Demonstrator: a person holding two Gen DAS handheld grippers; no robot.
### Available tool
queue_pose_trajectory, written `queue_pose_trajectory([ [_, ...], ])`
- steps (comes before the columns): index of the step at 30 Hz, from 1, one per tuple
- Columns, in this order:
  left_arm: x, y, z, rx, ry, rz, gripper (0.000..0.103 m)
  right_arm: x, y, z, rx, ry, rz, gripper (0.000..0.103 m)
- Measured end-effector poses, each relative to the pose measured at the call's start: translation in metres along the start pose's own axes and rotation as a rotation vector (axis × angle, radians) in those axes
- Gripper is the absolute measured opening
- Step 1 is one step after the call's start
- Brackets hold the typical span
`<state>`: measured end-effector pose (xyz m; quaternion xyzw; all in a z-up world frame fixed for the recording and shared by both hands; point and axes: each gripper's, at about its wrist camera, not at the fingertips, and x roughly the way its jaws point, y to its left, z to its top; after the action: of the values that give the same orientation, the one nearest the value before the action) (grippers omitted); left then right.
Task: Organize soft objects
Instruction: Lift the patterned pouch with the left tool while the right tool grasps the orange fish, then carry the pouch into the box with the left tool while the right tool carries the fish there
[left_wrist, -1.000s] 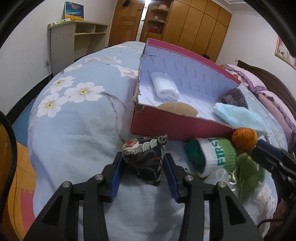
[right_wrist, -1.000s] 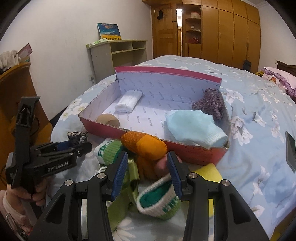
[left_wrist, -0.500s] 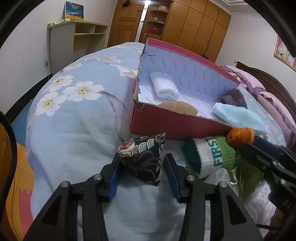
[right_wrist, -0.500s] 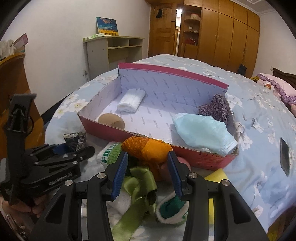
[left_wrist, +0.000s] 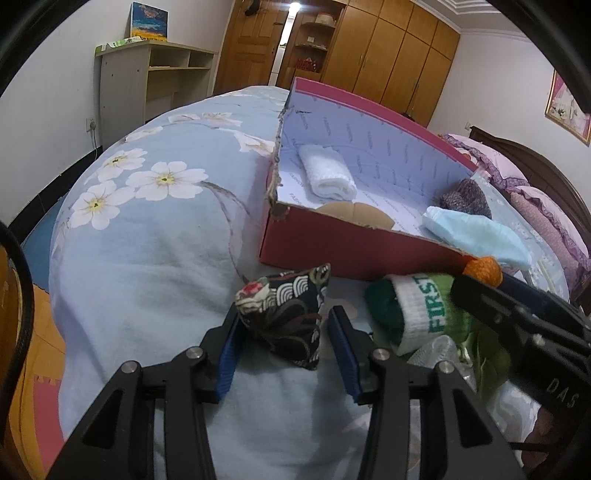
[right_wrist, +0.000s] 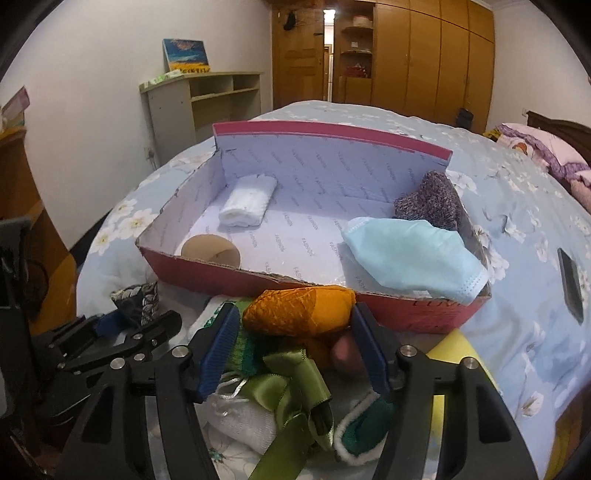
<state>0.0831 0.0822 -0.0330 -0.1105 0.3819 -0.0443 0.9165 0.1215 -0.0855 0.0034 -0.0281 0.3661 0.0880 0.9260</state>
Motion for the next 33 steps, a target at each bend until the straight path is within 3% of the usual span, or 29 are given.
queue_pose_trajectory([
  [7, 0.0, 0.0, 0.0, -0.001, -0.001, -0.001, 0.048, -0.01, -0.015, -0.004, 0.068, -0.022, 0.042, 0.052],
  [13, -0.003, 0.001, 0.001, -0.013, -0.003, -0.008, 0.048, -0.024, -0.027, -0.01, 0.093, -0.053, 0.07, 0.052],
  [20, -0.012, 0.003, 0.002, -0.035, -0.01, -0.008, 0.039, -0.043, -0.033, -0.011, 0.086, -0.12, 0.077, 0.052],
  [33, -0.046, -0.013, 0.012, 0.018, -0.066, -0.018, 0.038, -0.064, -0.042, -0.014, 0.09, -0.194, 0.118, 0.052],
])
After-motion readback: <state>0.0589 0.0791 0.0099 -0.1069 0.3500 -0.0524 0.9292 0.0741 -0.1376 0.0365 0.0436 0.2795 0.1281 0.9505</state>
